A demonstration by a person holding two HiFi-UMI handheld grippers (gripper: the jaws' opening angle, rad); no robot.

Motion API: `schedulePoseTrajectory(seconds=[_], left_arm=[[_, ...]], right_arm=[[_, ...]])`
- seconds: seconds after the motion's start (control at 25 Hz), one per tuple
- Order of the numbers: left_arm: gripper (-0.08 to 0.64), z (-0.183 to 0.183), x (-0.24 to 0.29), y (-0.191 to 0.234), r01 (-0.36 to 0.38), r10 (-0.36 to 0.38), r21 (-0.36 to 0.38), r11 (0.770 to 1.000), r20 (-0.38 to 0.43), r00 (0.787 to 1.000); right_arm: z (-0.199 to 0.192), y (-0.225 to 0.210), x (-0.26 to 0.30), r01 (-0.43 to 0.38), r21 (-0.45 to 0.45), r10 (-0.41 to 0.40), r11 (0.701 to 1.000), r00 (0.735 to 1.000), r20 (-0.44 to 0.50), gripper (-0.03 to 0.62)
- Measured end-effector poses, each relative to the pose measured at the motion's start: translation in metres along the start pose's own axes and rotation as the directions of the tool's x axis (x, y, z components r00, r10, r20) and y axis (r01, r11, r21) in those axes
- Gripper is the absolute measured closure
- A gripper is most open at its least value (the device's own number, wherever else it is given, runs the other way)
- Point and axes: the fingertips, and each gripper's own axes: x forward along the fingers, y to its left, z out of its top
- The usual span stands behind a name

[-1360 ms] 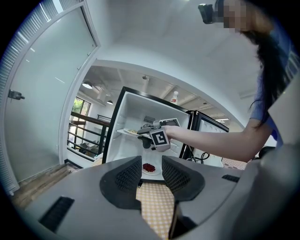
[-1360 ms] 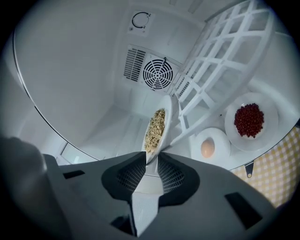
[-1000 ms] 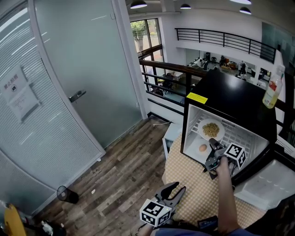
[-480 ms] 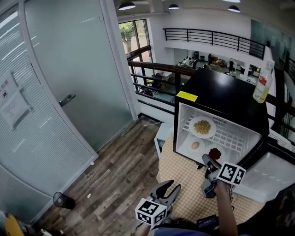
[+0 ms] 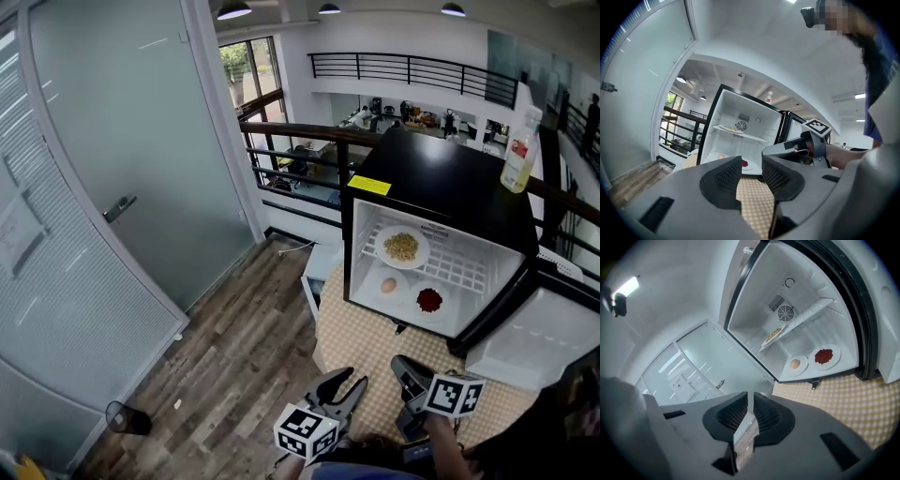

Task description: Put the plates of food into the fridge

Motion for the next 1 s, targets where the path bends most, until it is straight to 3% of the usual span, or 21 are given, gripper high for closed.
schedulePoseTrajectory(seconds=[0.16, 0.48, 0.68, 1.0], left_arm=[[0.417, -0.006, -0.009, -0.002, 0.033, -0.033, 0.001, 0.999, -0.013, 0.999], [0.417, -0.038, -0.019, -0.017, 0.137, -0.137, -0.017, 0.990, -0.085, 0.987], [0.417, -0.055, -0.016, -0.035, 0.209, -0.212, -0.038, 0.977, -0.120, 0.970], [0.420, -0.058, -0.008, -0.056, 0.259, -0.263, -0.048, 0.965, -0.125, 0.957]], right_arm=[[-0.033, 0.012, -0.008, 0.004, 0.001, -0.004, 1.000, 1.000, -0.022, 0.547], [-0.080, 0.011, -0.035, 0.053, 0.100, -0.055, 0.994, 0.998, 0.022, 0.549], [-0.101, -0.002, -0.057, 0.102, 0.157, -0.109, 0.982, 0.993, 0.038, 0.551], [-0.117, -0.022, -0.086, 0.154, 0.196, -0.167, 0.969, 0.984, 0.055, 0.552]])
